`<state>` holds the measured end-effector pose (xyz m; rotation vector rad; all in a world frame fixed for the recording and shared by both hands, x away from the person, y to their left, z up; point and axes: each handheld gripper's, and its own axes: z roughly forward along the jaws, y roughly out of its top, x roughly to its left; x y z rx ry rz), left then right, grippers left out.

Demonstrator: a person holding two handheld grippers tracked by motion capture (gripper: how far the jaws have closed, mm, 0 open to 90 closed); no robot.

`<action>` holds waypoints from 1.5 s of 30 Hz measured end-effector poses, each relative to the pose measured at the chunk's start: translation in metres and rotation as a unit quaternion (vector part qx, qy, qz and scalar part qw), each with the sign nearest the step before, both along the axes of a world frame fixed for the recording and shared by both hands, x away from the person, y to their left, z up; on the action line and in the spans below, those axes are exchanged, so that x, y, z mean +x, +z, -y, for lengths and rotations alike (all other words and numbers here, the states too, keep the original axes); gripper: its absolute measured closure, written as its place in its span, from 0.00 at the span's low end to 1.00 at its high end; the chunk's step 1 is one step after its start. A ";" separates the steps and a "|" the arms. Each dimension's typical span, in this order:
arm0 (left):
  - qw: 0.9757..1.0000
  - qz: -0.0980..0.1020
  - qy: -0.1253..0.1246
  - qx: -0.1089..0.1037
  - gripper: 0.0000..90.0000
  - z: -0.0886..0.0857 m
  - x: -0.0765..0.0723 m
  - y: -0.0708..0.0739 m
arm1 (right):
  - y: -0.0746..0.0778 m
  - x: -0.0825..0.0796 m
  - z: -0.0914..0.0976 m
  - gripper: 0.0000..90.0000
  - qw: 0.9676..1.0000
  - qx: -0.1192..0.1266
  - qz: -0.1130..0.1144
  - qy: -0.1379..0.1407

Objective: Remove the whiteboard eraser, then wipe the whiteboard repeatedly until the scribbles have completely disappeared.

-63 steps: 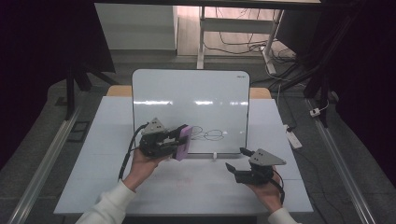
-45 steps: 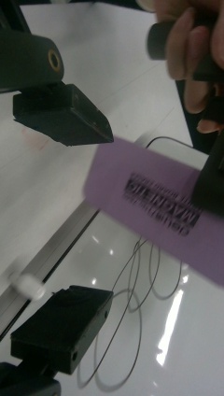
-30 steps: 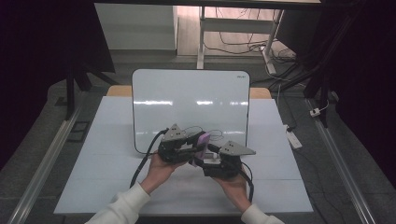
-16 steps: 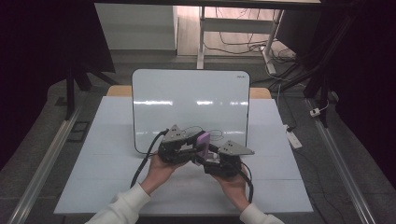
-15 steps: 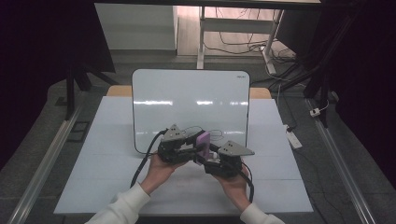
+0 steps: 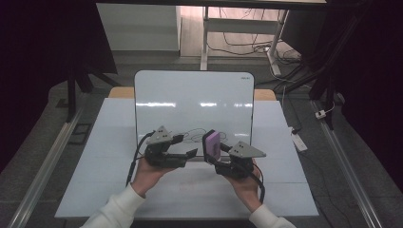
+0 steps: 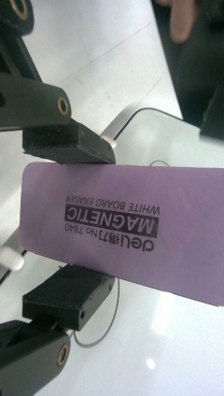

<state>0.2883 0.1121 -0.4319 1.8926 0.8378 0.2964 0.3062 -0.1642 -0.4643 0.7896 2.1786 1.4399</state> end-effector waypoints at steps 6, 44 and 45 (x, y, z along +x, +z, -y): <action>0.998 -0.018 0.015 0.054 0.28 -0.035 -0.023 -0.020 | 0.000 0.004 0.009 0.44 1.000 -0.003 -0.001 -0.009; 0.988 -0.068 0.112 0.082 0.25 -0.127 -0.056 -0.078 | 0.017 0.020 0.027 0.44 0.994 -0.038 0.064 -0.083; 0.988 -0.067 0.111 0.082 0.25 -0.127 -0.056 -0.078 | 0.018 0.023 0.025 0.44 0.993 -0.040 0.066 -0.088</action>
